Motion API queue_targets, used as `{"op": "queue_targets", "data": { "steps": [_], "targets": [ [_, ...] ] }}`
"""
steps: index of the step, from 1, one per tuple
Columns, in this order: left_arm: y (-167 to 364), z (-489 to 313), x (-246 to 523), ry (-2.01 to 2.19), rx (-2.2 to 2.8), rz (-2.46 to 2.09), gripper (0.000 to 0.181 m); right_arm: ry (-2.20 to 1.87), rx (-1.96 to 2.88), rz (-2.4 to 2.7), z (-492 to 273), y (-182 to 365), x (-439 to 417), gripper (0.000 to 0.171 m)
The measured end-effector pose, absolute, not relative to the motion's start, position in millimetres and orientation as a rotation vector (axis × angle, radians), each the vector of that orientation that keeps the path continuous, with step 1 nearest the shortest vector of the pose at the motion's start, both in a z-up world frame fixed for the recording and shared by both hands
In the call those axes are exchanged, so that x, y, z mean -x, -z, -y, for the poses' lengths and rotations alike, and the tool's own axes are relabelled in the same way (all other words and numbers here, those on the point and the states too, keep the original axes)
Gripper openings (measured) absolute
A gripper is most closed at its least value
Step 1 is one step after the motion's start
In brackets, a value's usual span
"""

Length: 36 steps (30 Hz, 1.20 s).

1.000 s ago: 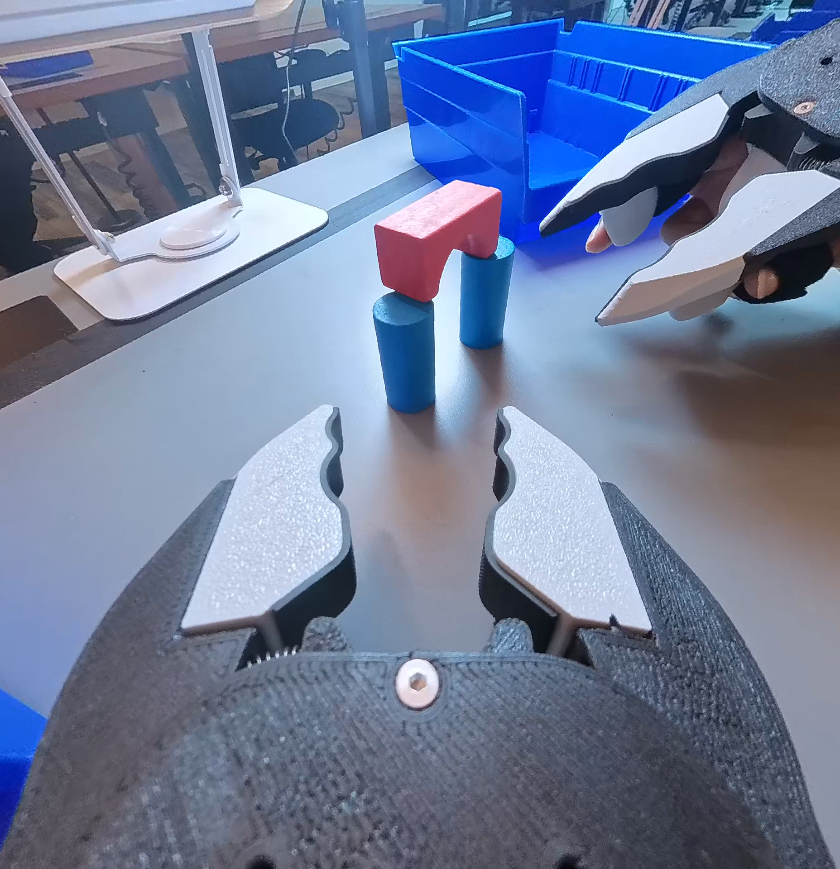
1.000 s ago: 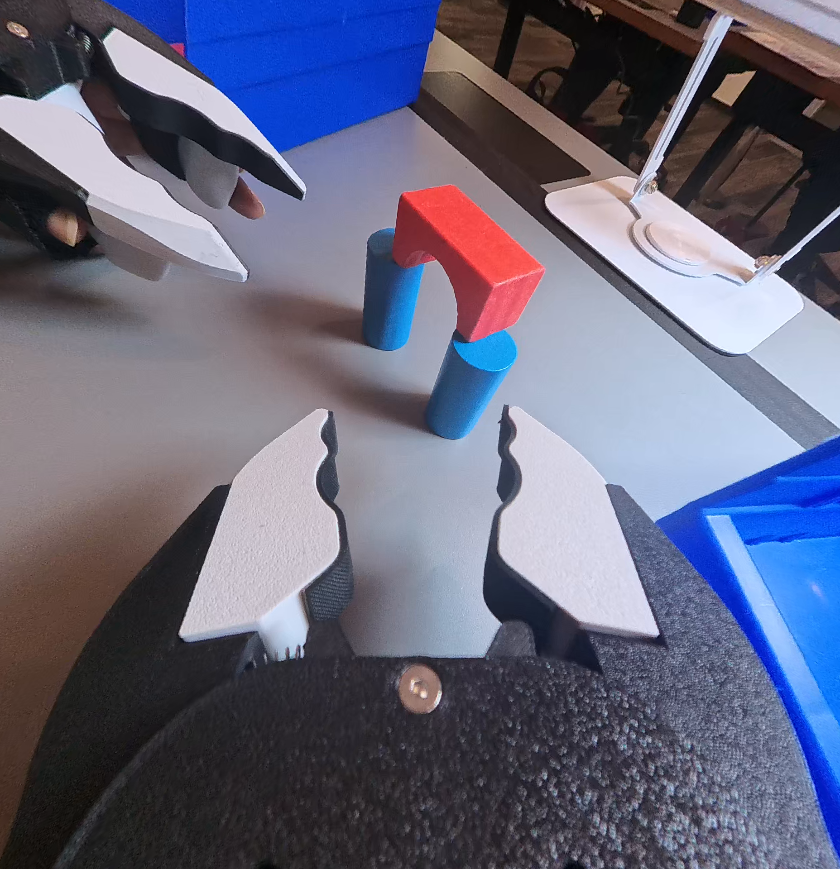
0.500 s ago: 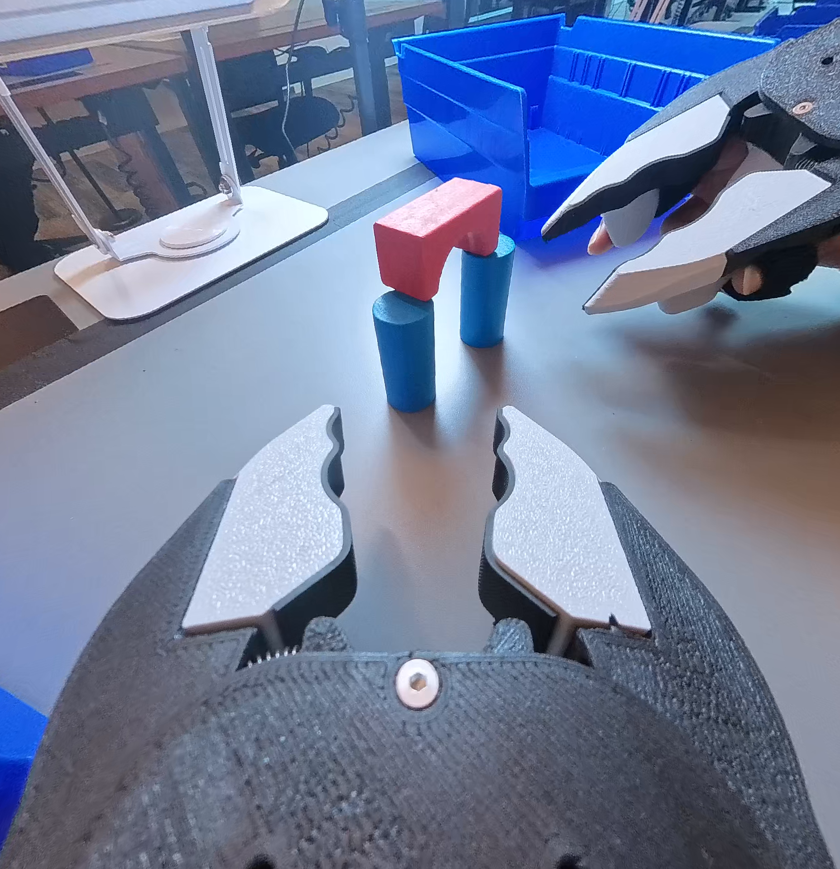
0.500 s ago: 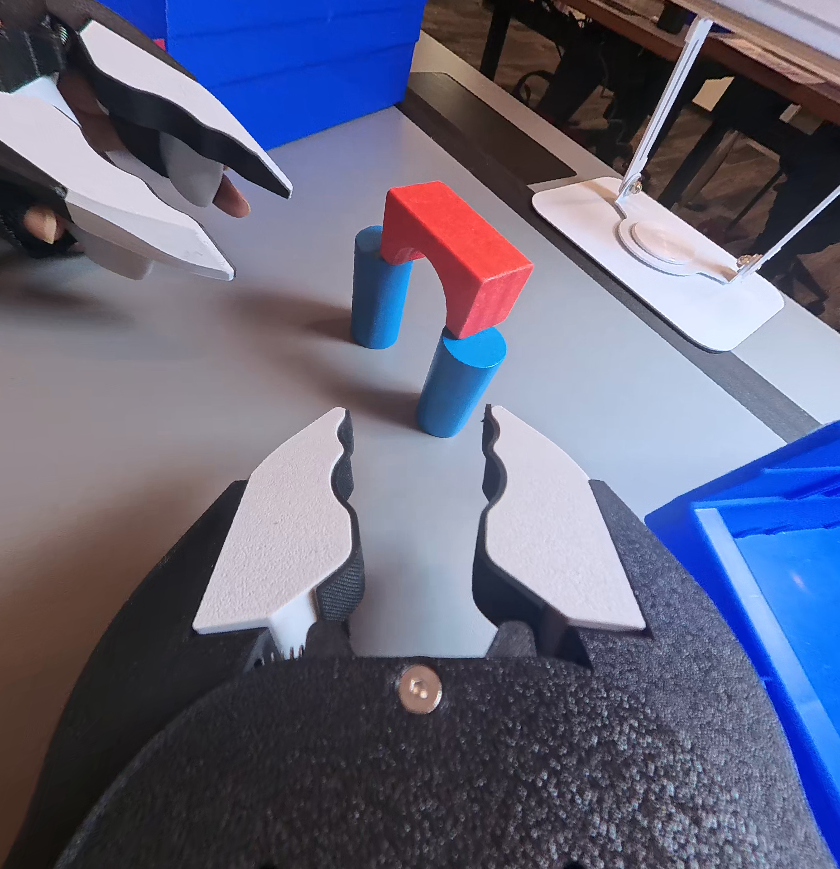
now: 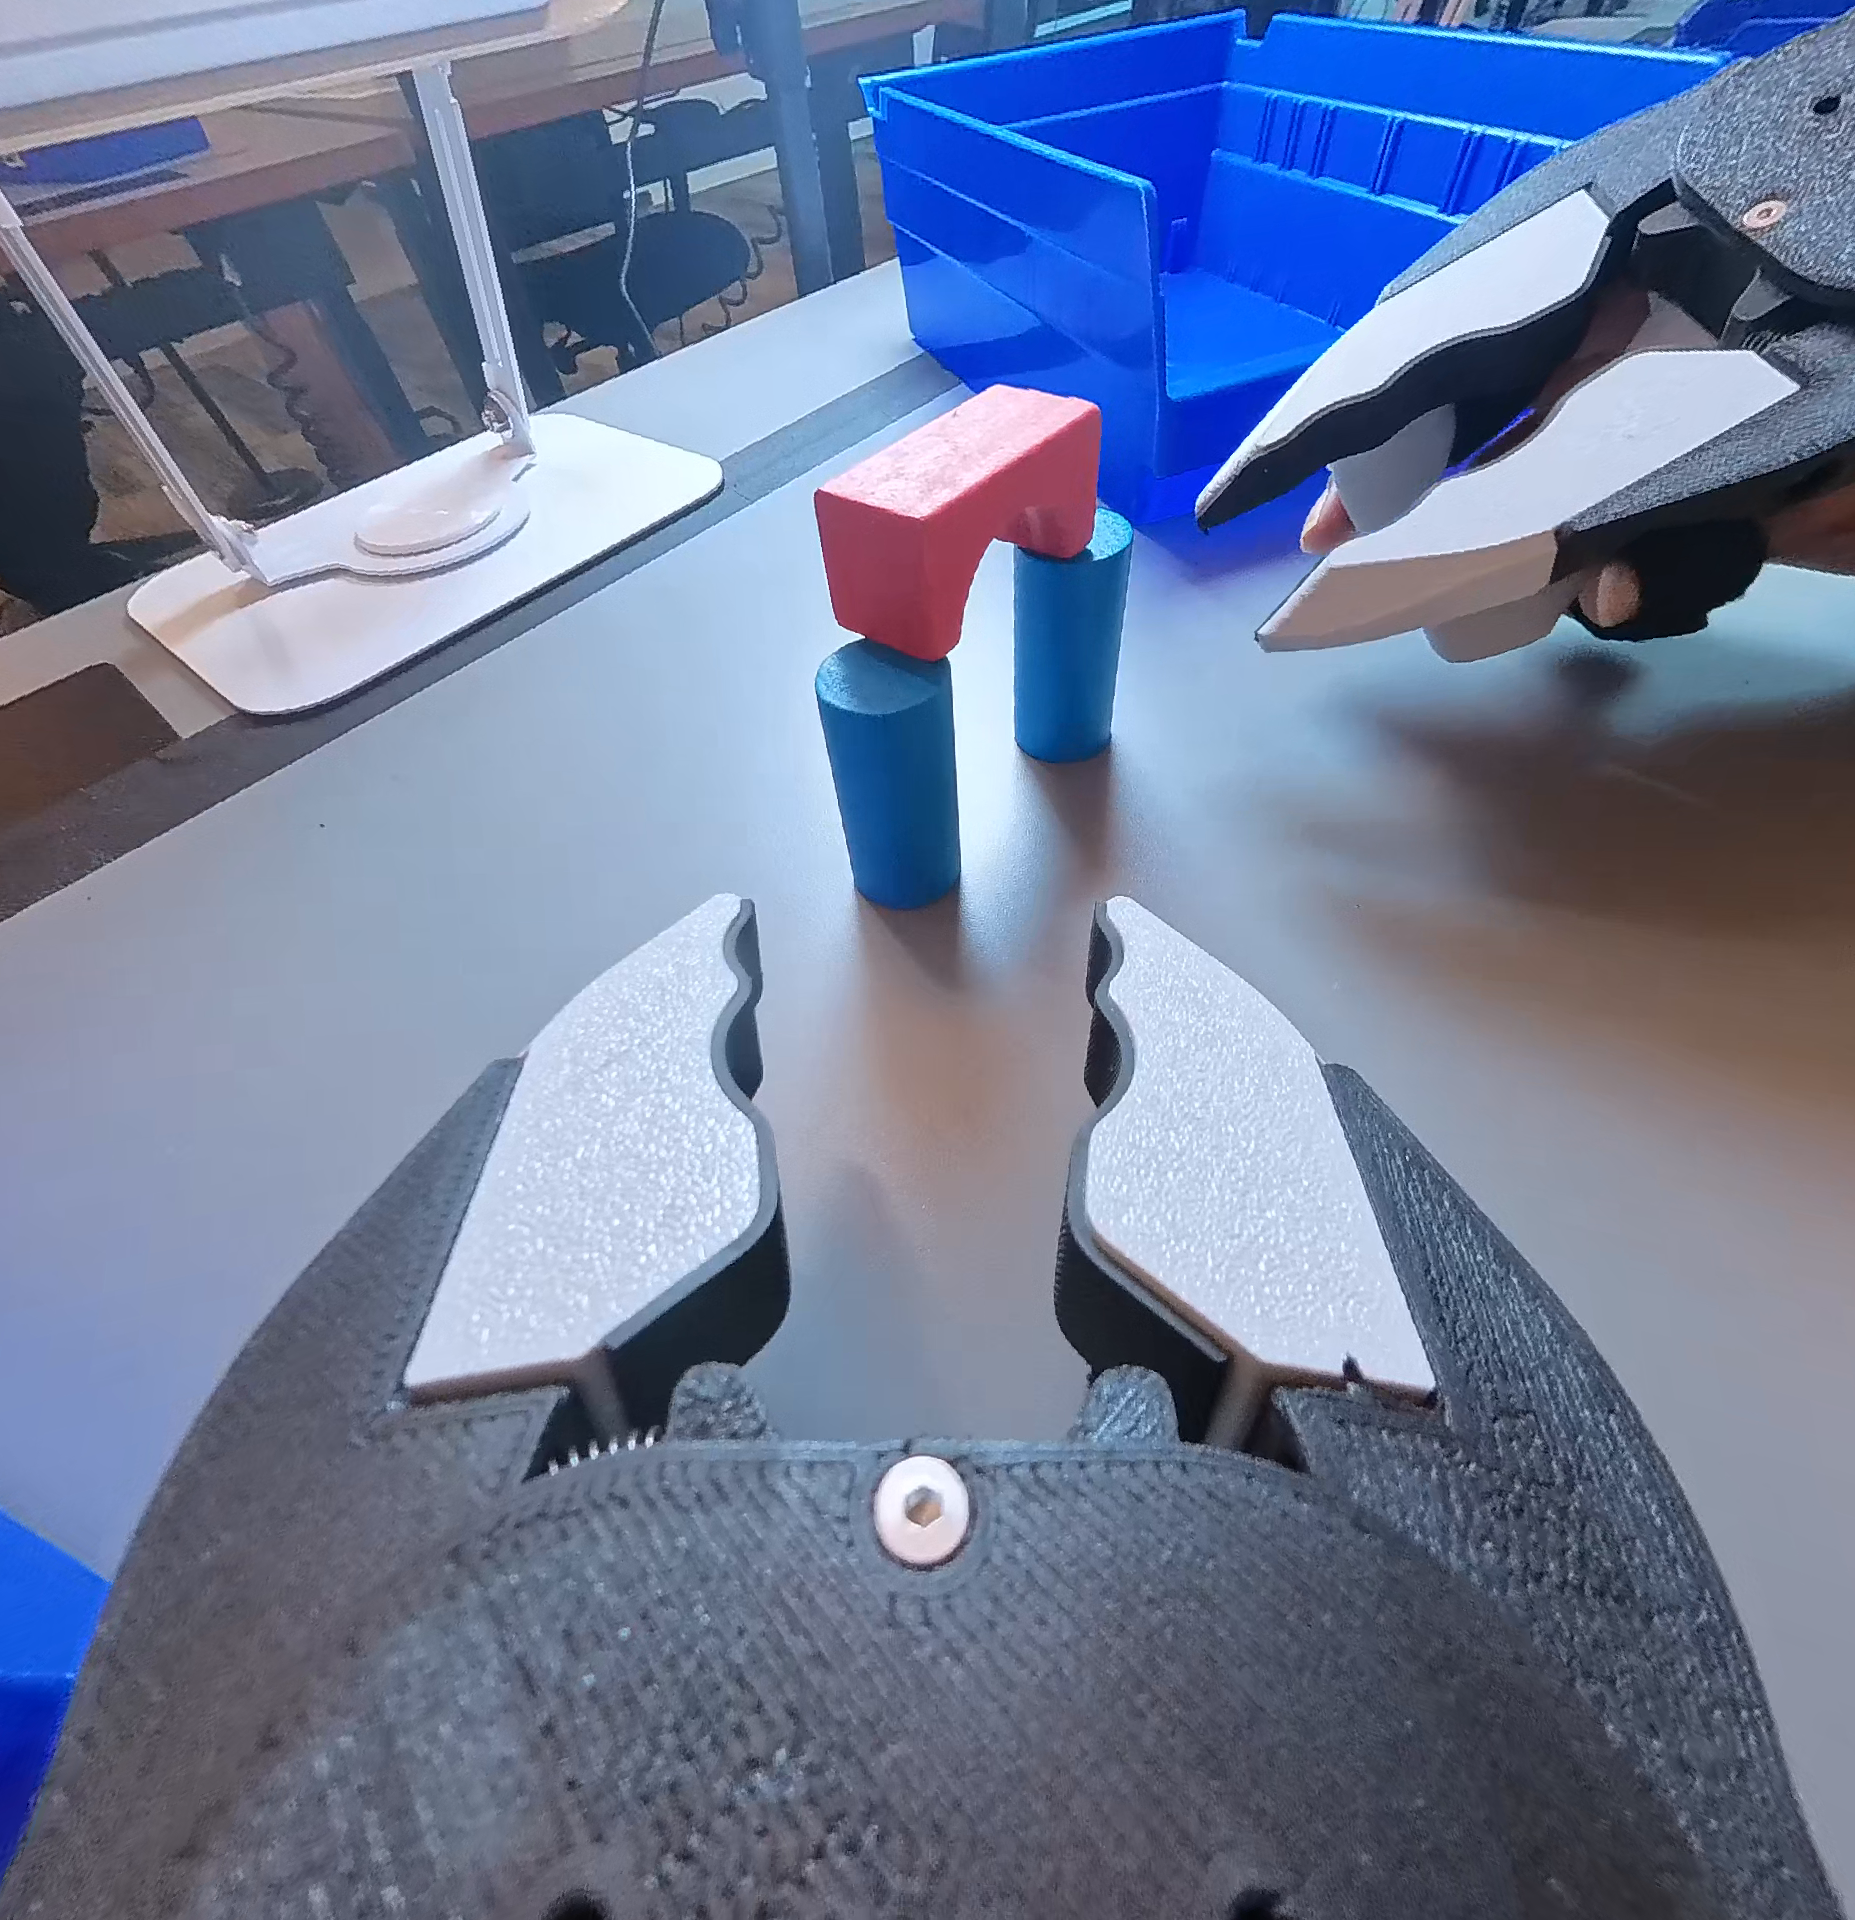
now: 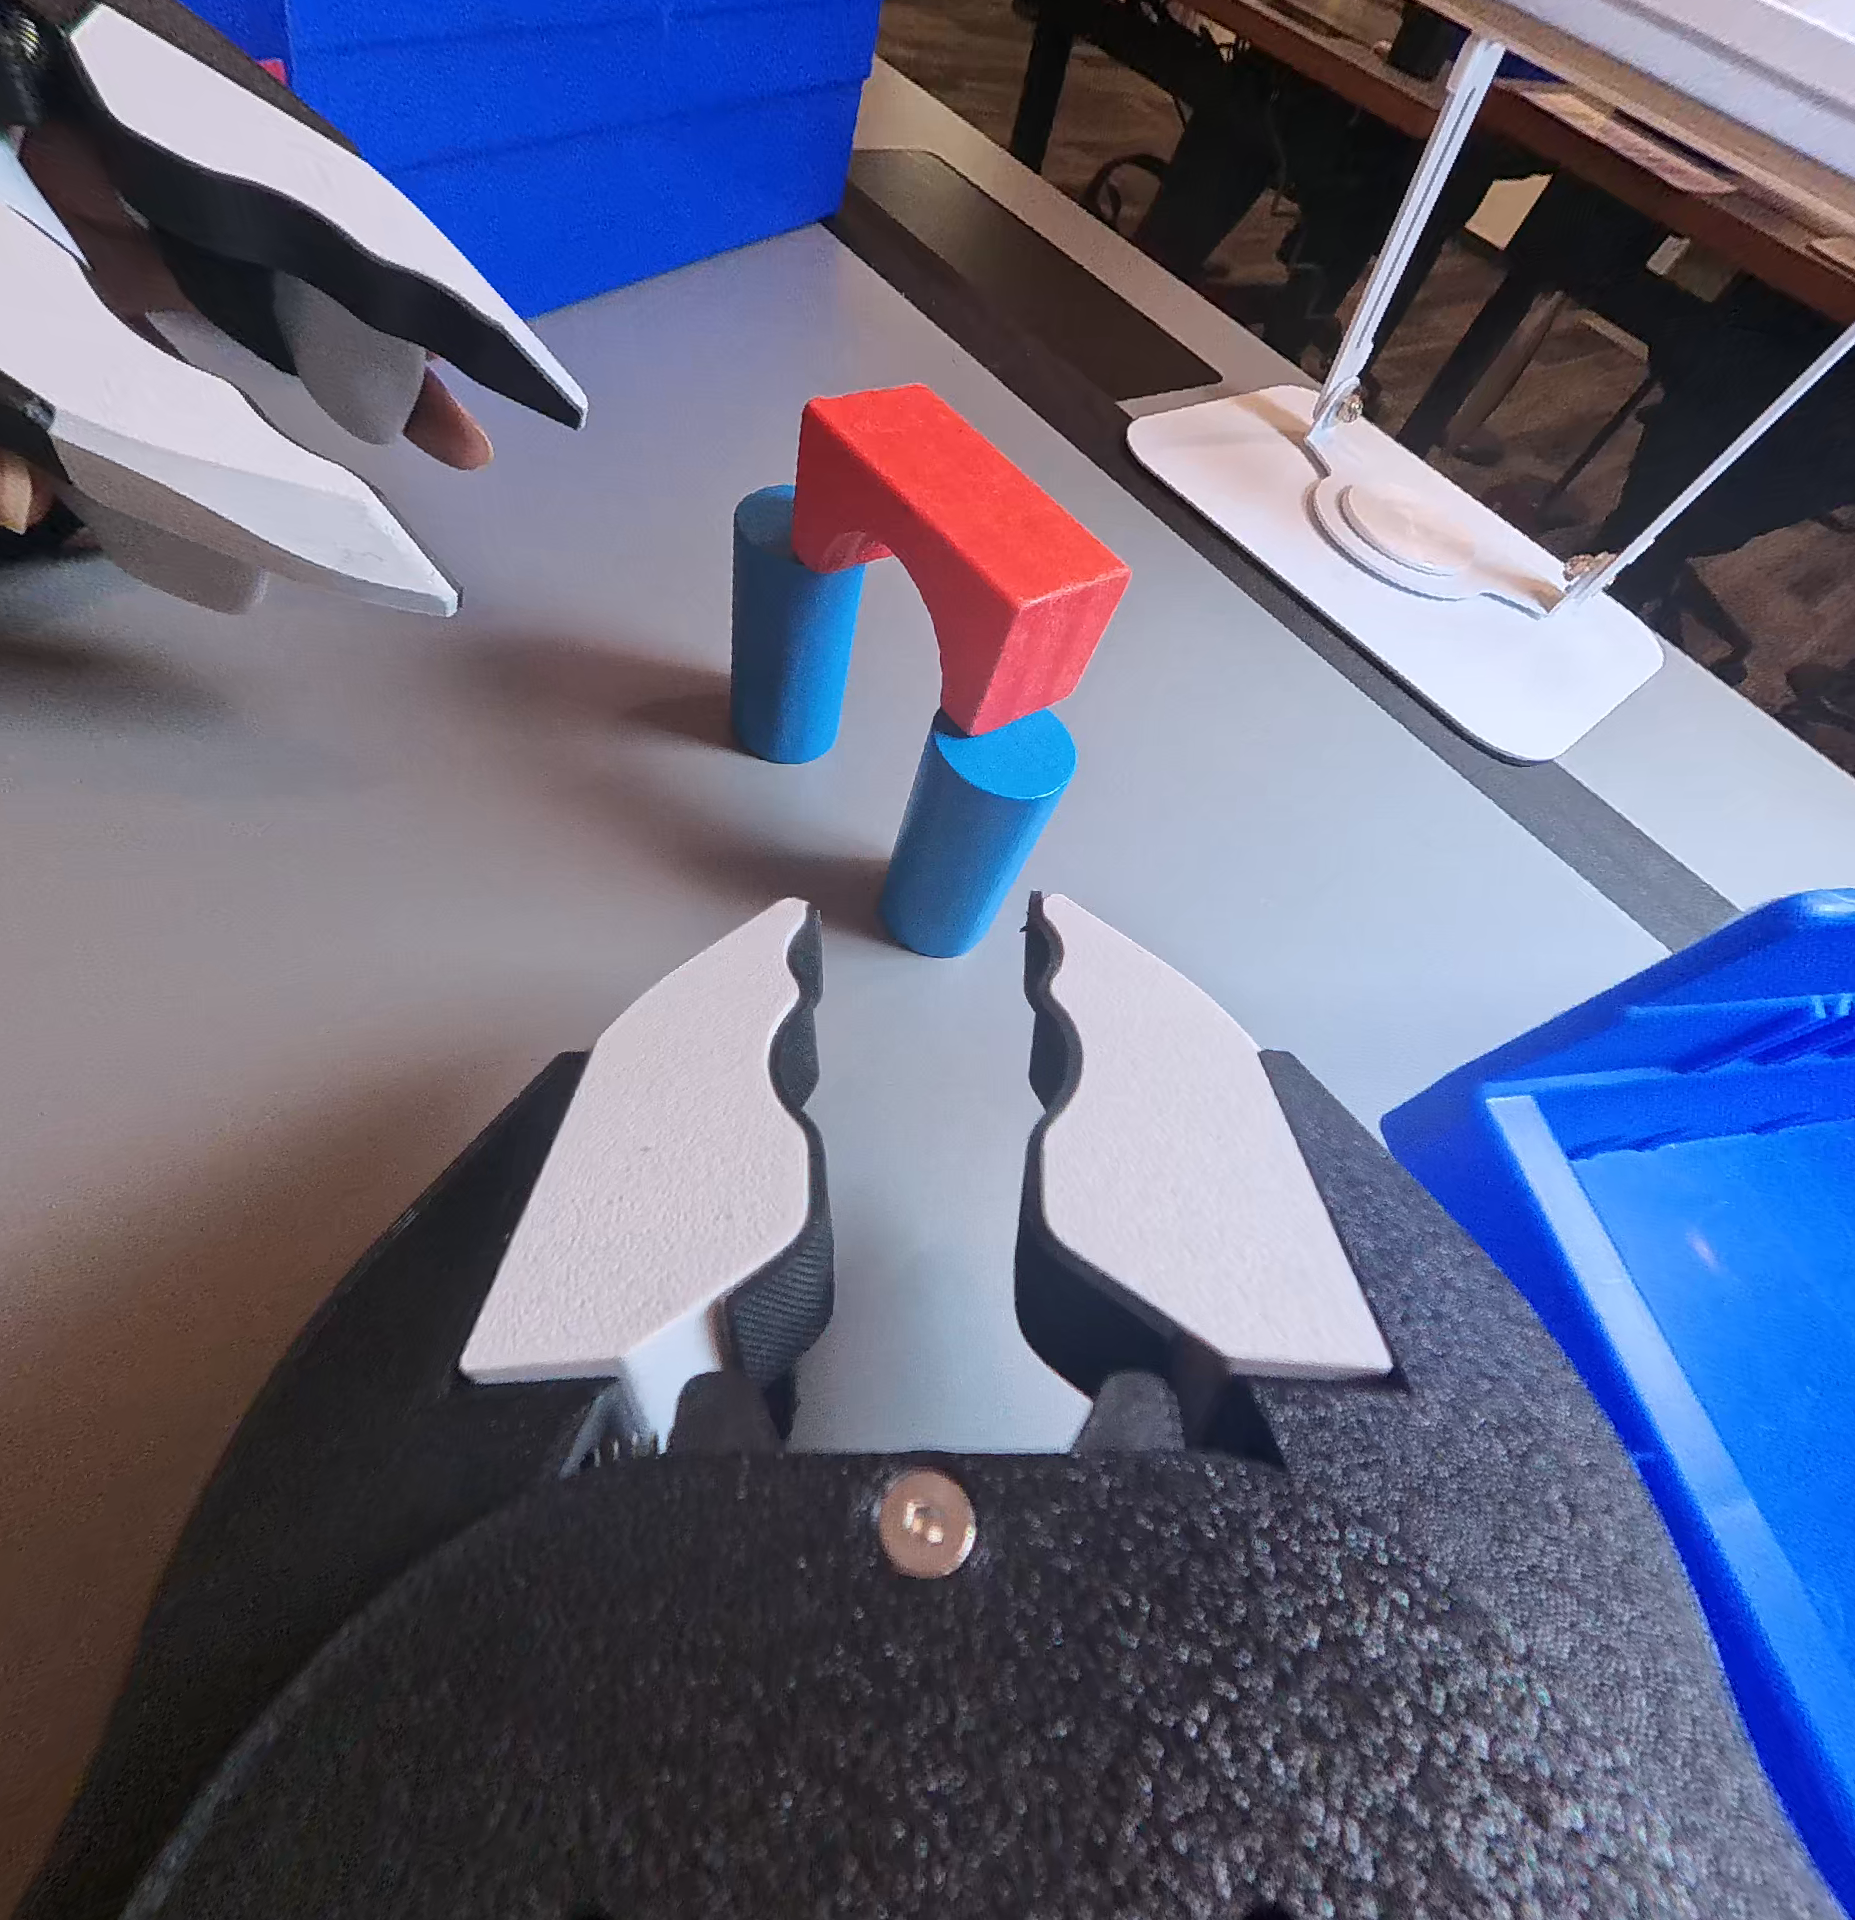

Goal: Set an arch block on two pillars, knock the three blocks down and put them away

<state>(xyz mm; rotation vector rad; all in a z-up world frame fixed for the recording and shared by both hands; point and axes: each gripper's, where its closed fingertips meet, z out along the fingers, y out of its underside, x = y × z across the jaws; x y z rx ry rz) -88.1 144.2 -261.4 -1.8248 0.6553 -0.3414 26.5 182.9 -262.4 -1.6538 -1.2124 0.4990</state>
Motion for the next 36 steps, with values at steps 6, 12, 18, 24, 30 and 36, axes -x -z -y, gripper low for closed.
{"op": "queue_targets", "data": {
  "steps": [6, 12, 18, 24, 30, 36],
  "targets": [
    [261.4, -143.6, 87.0, 0.334, 1.820, -0.667, 0.060, -0.441, 1.680, 1.196, -189.9, 268.5, -30.8, 0.025],
    [259.9, -142.9, 85.7, 0.363, 1.812, -0.672, 0.060, -0.307, 1.643, 1.171, -206.9, 256.2, -30.8, 0.010],
    [253.8, -135.1, 88.5, 0.337, 1.774, -0.695, 0.054, -0.137, 1.641, 1.177, -226.7, 263.2, -19.9, 0.003],
    [251.6, -124.8, 96.5, 0.240, 1.721, -0.744, 0.049, -0.061, 1.574, 1.234, -225.6, 264.8, 10.5, 0.004],
    [249.8, -127.9, 106.0, 0.282, 1.742, -0.687, 0.049, -0.056, 1.490, 1.290, -214.9, 260.4, 43.8, 0.004],
    [249.5, -130.1, 111.3, 0.295, 1.750, -0.658, 0.049, -0.135, 1.423, 1.326, -197.9, 256.1, 61.5, 0.004]
  ]
}}
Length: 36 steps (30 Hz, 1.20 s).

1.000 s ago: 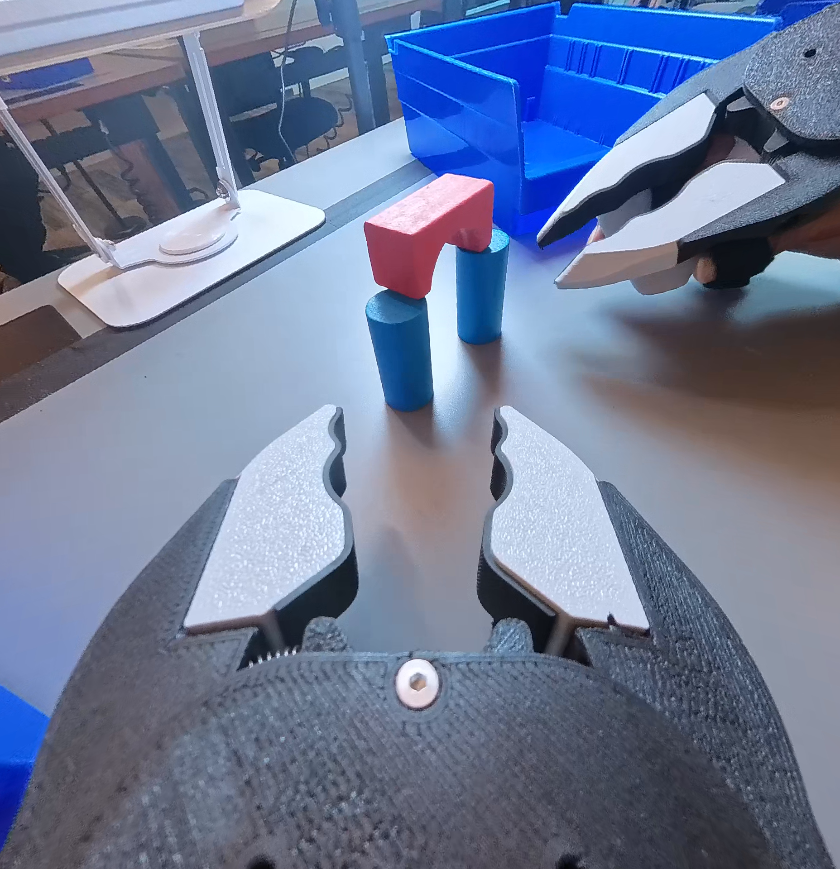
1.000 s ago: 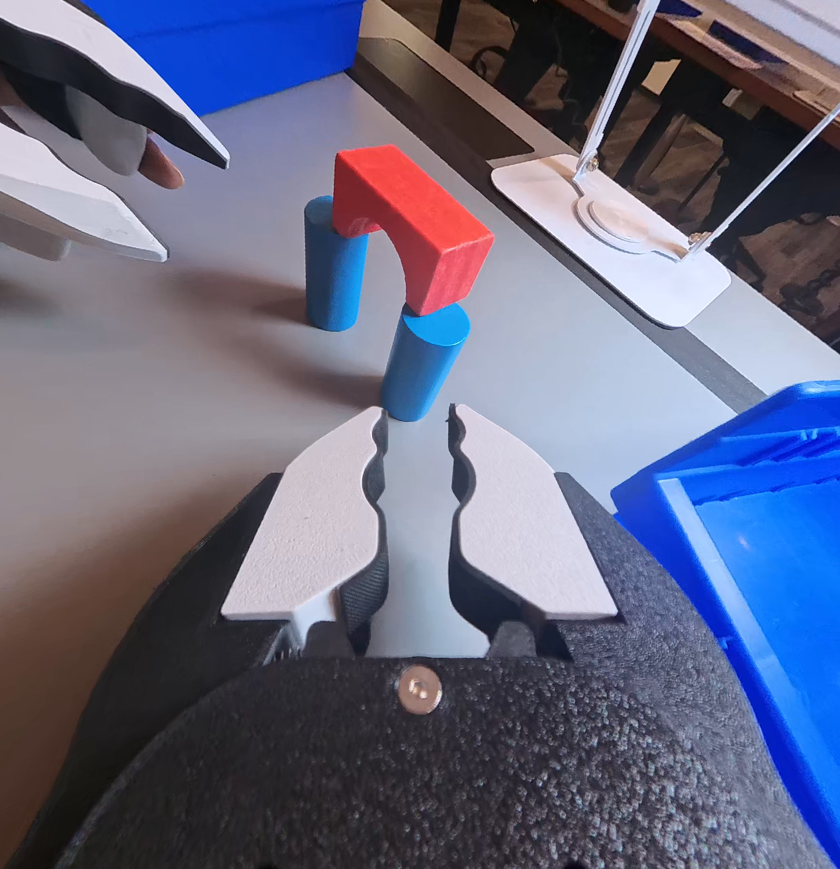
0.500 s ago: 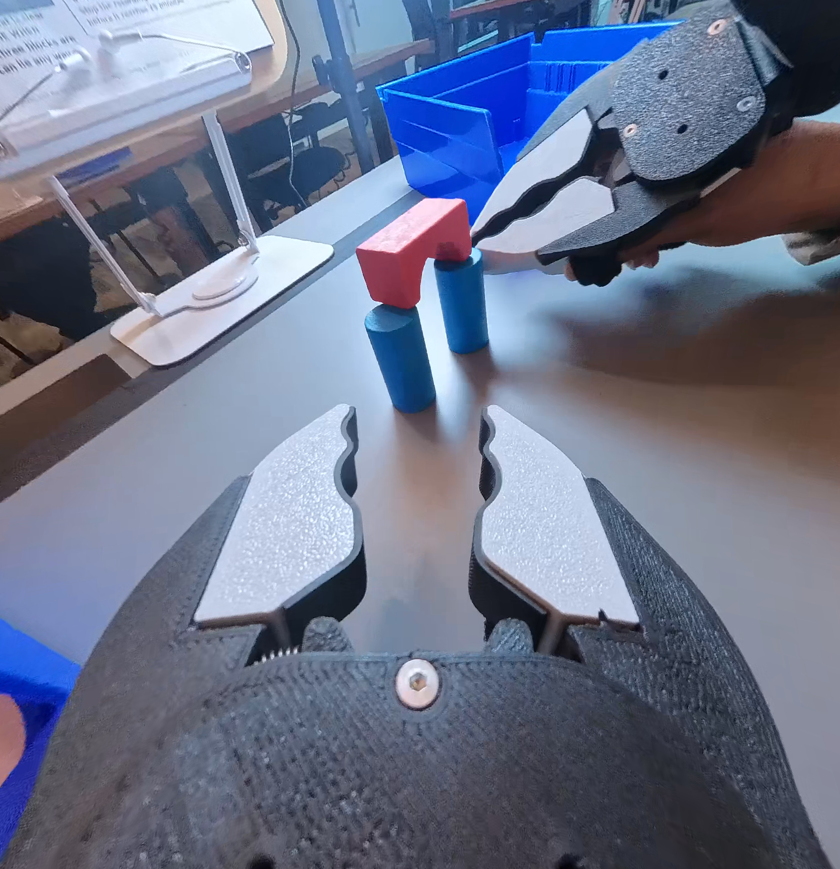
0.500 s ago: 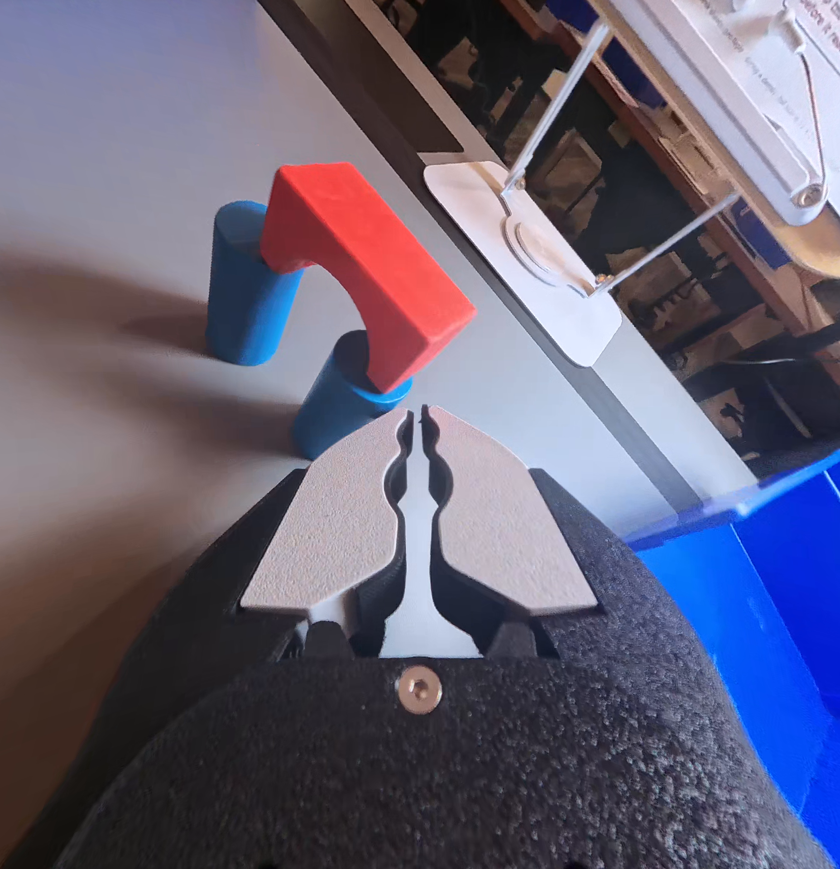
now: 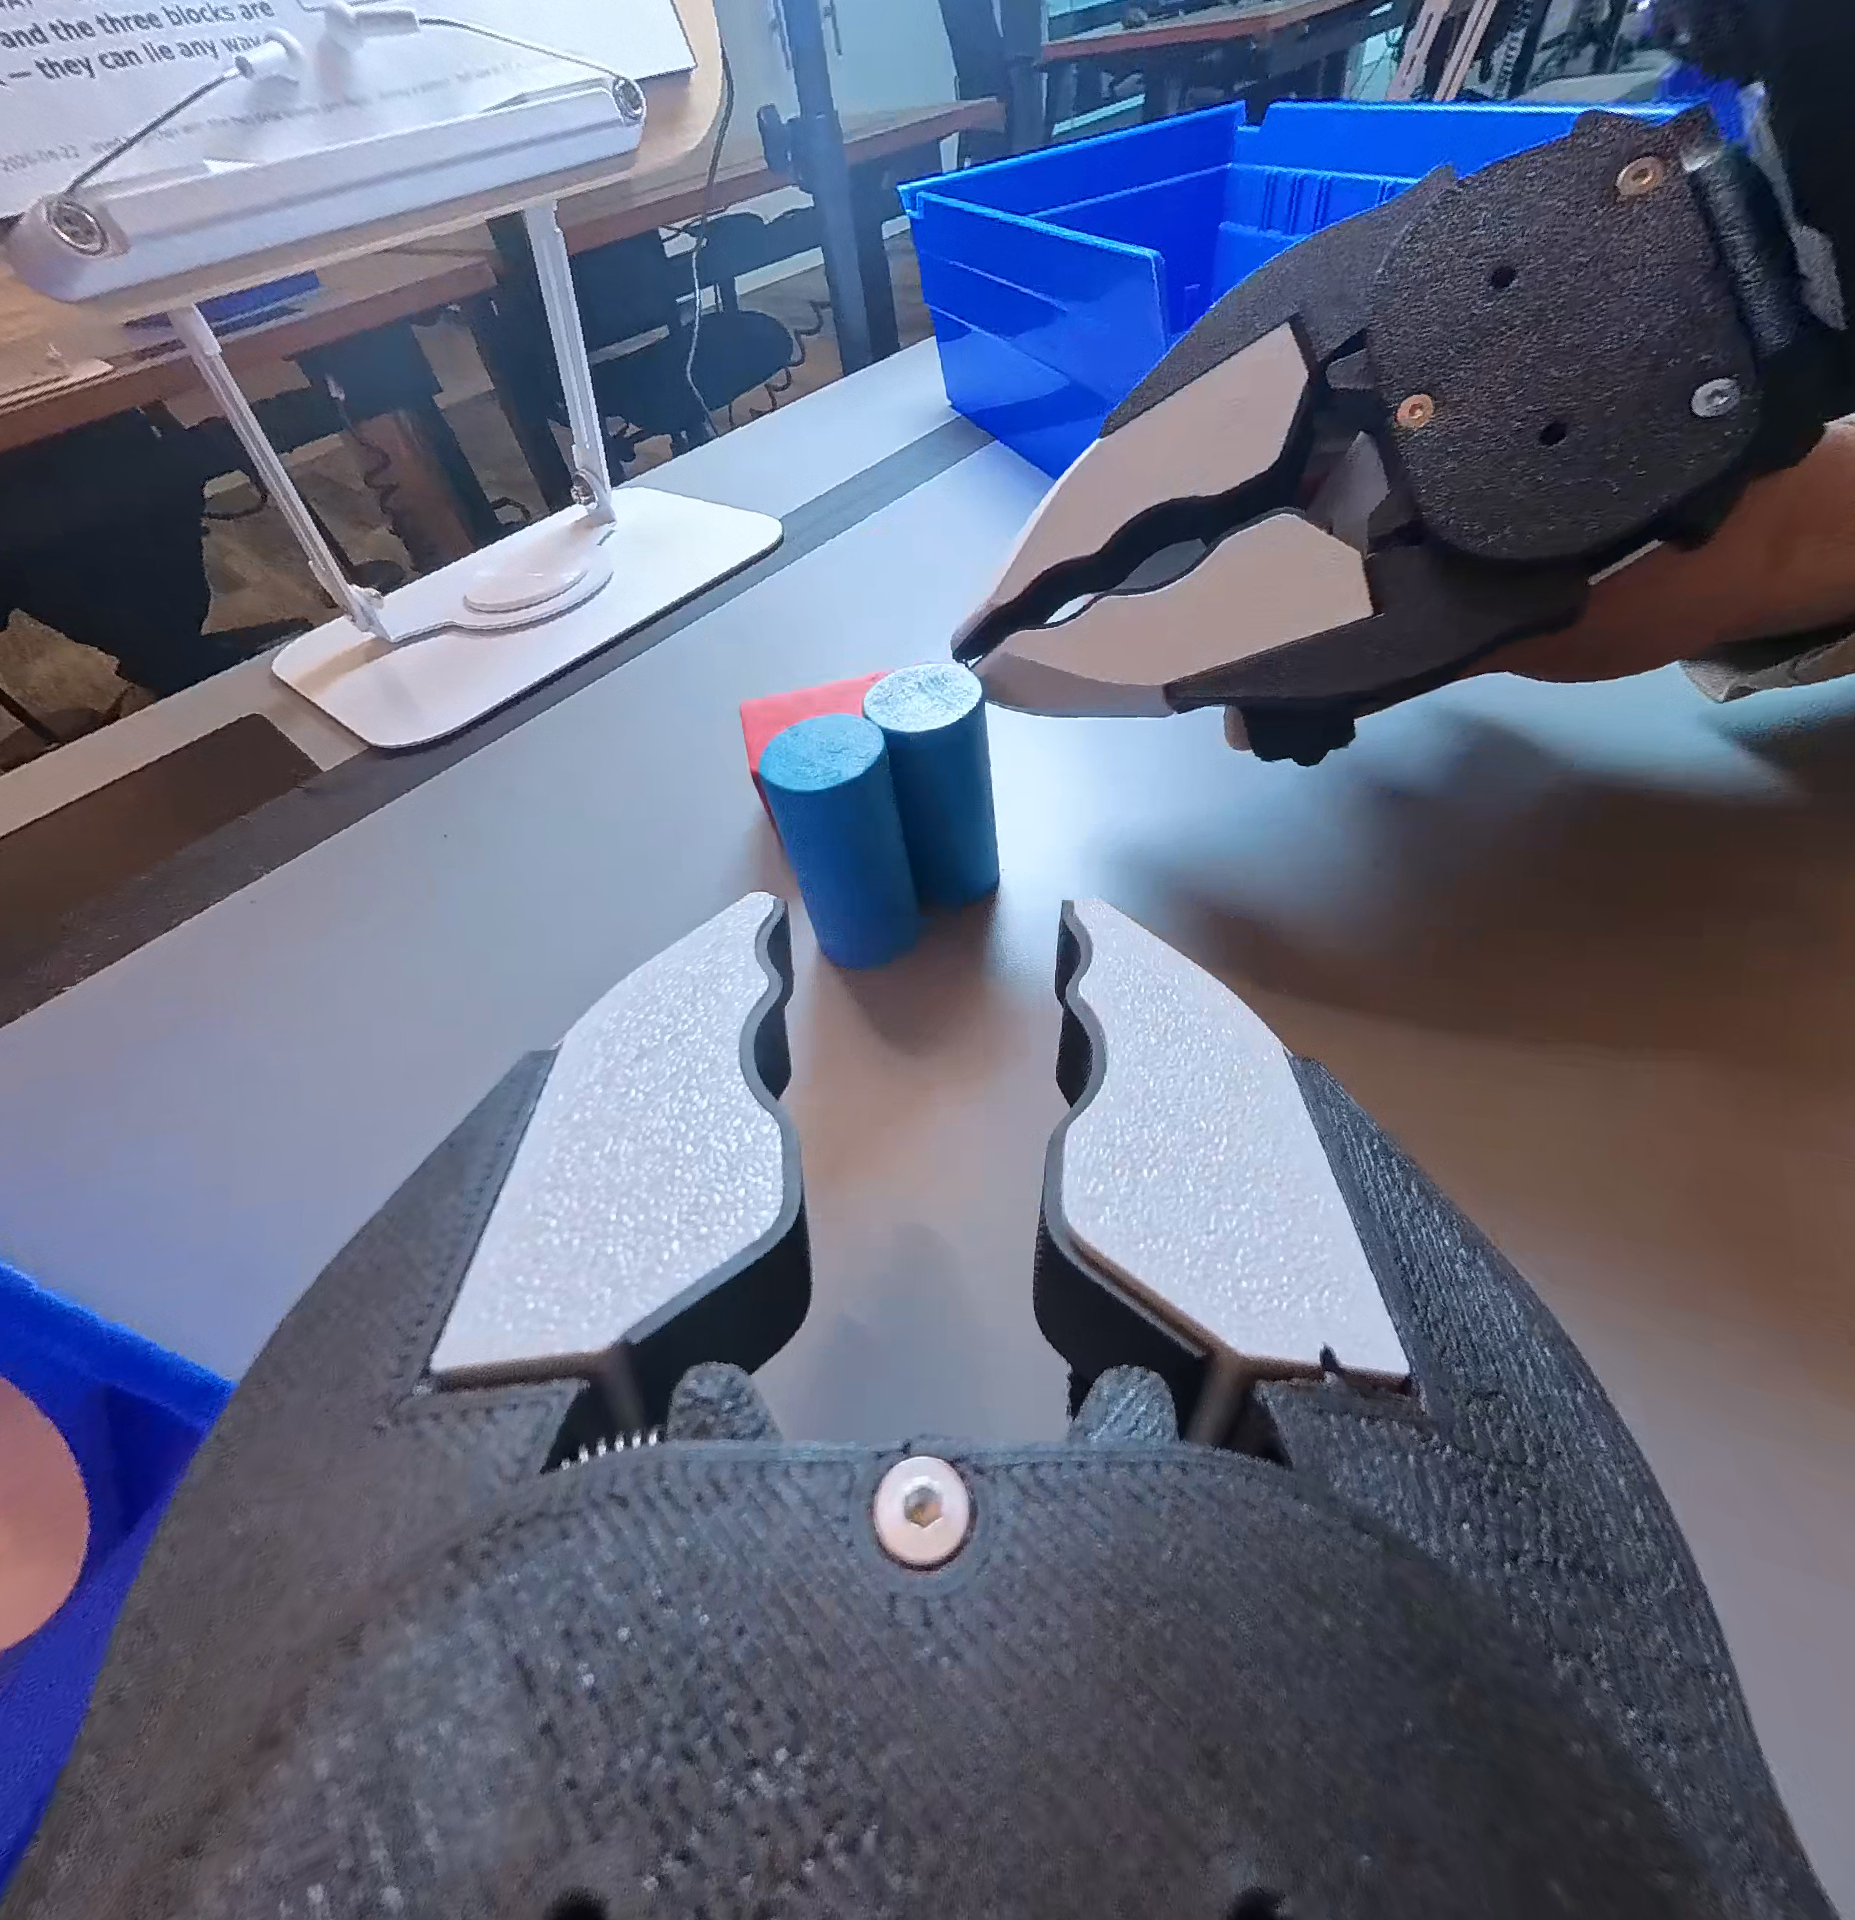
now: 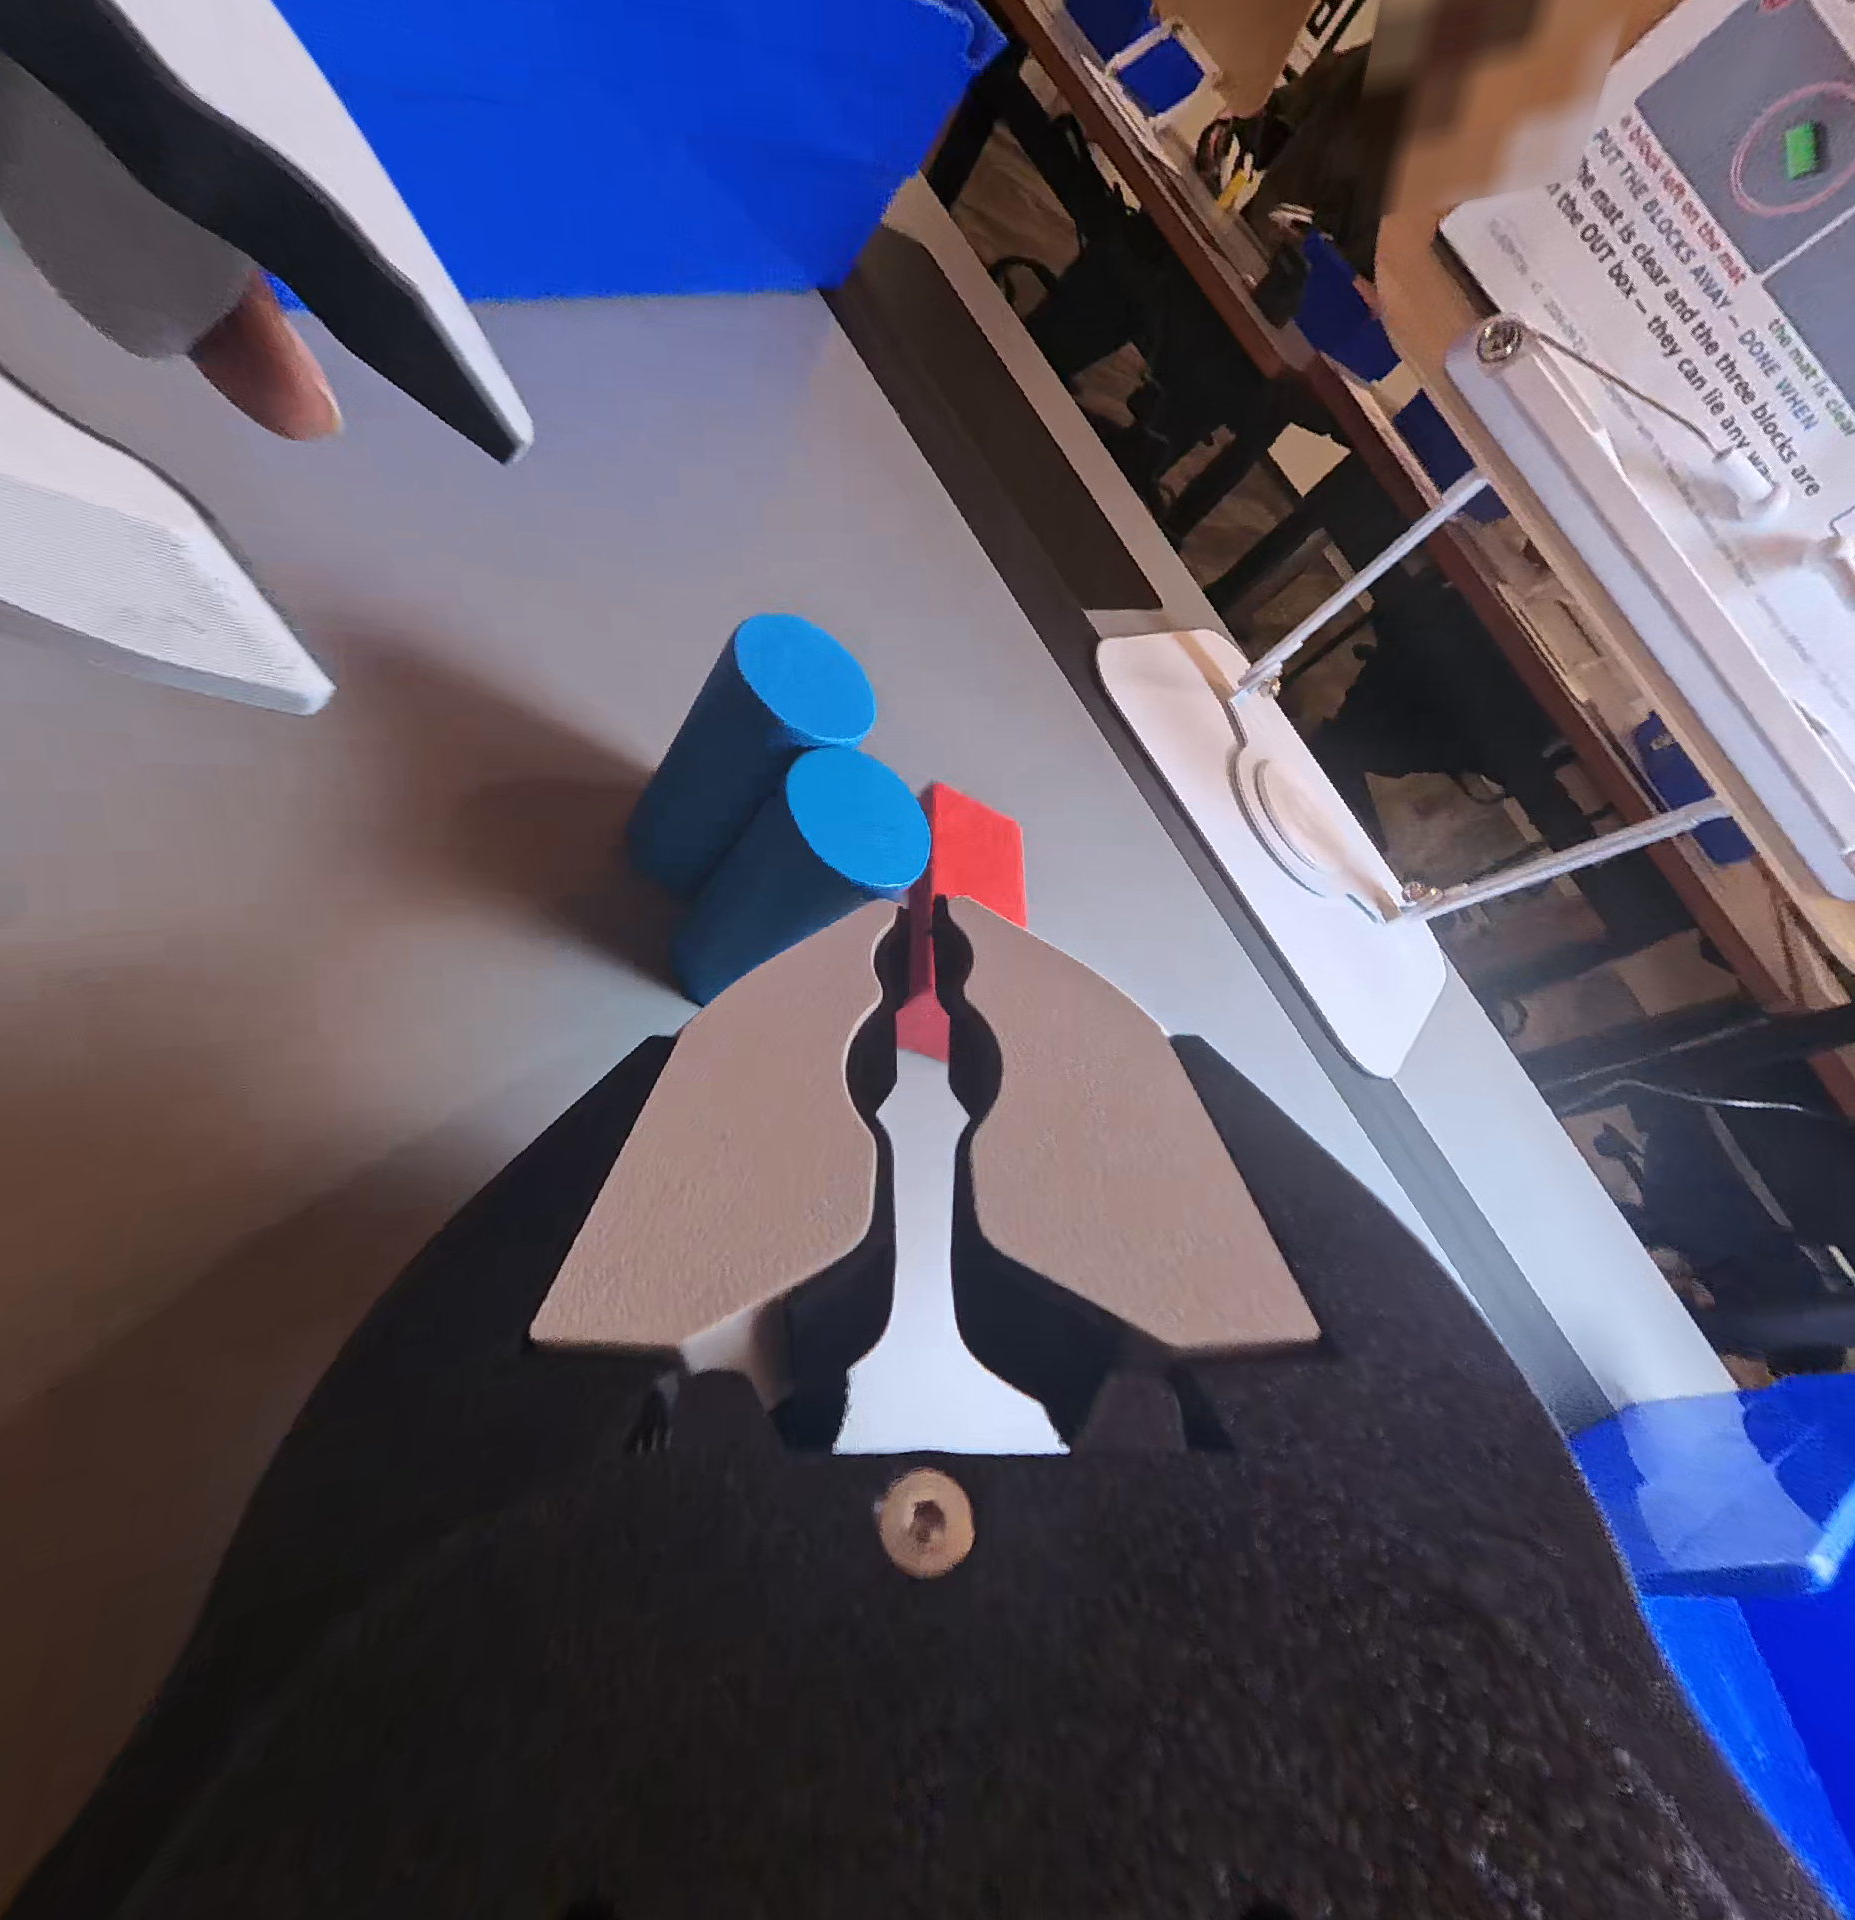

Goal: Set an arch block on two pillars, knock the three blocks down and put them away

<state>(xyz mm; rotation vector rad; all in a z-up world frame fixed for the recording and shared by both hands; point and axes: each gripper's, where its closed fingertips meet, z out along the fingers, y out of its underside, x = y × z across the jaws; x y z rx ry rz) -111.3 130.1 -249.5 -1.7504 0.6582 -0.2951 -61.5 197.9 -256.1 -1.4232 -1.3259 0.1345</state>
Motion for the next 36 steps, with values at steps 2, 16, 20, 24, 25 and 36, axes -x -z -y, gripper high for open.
{"op": "queue_targets", "data": {
  "steps": [2, 16, 20, 24, 25, 36],
  "targets": [
    [249.8, -130.2, 111.3, 0.294, 1.750, -0.659, 0.049, -0.206, 1.375, 1.349, -186.3, 251.8, 65.5, 0.005],
    [254.7, -129.5, 108.8, 0.291, 1.761, -0.670, 0.049, -0.371, 1.245, 1.375, -156.7, 235.7, 66.9, 0.006],
    [255.0, -129.7, 108.8, 0.292, 1.763, -0.669, 0.049, -0.391, 1.295, 1.349, -162.9, 236.9, 67.5, 0.006],
    [255.2, -130.0, 108.7, 0.291, 1.764, -0.670, 0.049, -0.406, 1.340, 1.334, -170.6, 235.5, 74.7, 0.006],
    [255.2, -130.3, 108.8, 0.291, 1.763, -0.669, 0.049, -0.420, 1.341, 1.340, -170.4, 234.5, 78.3, 0.006],
    [255.8, -128.4, 107.0, 0.290, 1.762, -0.681, 0.048, -0.322, 1.526, 1.388, -209.5, 262.3, 98.5, 0.000]
  ]
}}
